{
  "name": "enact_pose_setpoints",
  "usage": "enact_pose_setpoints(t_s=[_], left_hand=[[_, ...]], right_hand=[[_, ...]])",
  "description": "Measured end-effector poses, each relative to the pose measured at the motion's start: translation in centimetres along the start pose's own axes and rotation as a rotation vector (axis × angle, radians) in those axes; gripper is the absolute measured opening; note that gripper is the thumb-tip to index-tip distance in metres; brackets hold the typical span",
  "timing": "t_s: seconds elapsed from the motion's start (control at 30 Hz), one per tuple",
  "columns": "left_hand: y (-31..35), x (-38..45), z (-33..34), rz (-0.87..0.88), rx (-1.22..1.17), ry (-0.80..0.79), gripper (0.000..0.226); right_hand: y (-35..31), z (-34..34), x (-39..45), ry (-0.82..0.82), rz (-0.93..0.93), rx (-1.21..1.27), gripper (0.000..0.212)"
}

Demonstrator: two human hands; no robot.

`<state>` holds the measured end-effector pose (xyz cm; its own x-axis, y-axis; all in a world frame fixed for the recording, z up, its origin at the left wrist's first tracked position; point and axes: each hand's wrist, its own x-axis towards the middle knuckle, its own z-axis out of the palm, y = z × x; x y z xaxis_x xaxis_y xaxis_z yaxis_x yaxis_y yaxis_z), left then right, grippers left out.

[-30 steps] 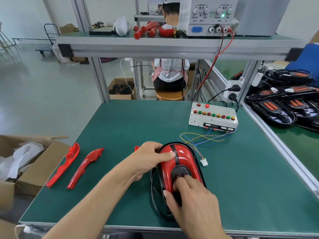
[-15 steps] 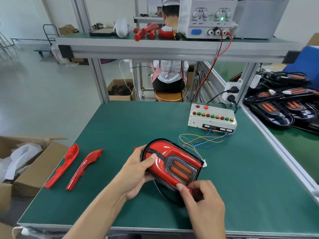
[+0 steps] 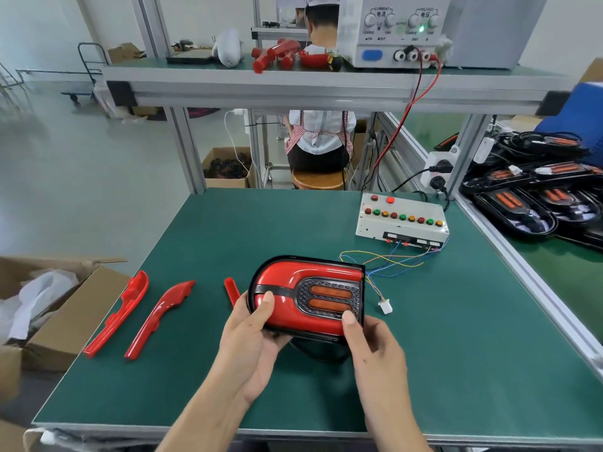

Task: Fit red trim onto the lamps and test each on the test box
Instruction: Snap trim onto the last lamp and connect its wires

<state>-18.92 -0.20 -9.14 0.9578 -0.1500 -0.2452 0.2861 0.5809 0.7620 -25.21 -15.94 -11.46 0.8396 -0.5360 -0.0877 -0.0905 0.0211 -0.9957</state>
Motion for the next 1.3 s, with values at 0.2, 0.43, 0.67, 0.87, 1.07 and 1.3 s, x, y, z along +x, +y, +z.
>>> enact_pose_setpoints(t_s=[0.2,0.43,0.67,0.87,1.07,1.3], left_hand=[[0.3,0.6,0.0,-0.043,-0.049,-0.051,0.045],[-0.2,0.8,0.9,-0.052,-0.085,-0.143,0.047],[-0.6,0.8,0.7,-0.02,-0.087,-0.187,0.041],[-0.6,0.5,0.5,0.007,-0.057,-0.21,0.049],[-0.7,0.5,0.6,0.04,-0.005,-0.229,0.059],[-1.6,0.5,1.4,0.115,0.168,-0.135,0.054]], right_hand=[[-0.9,-1.0,0.9,-0.034,-0.063,-0.272,0.07],[-1.6,-1.9,0.8,-0.051,-0.073,-0.18,0.045],[-1.6,-2.4,0.6,-0.089,-0.078,-0.169,0.048],[-1.9,-1.5,0.3,-0.131,-0.033,0.041,0.035],[-1.4,-1.8,0.4,-0.108,-0.032,0.089,0.037],[-0.5,-2.1,0.7,-0.093,0.01,0.125,0.043]])
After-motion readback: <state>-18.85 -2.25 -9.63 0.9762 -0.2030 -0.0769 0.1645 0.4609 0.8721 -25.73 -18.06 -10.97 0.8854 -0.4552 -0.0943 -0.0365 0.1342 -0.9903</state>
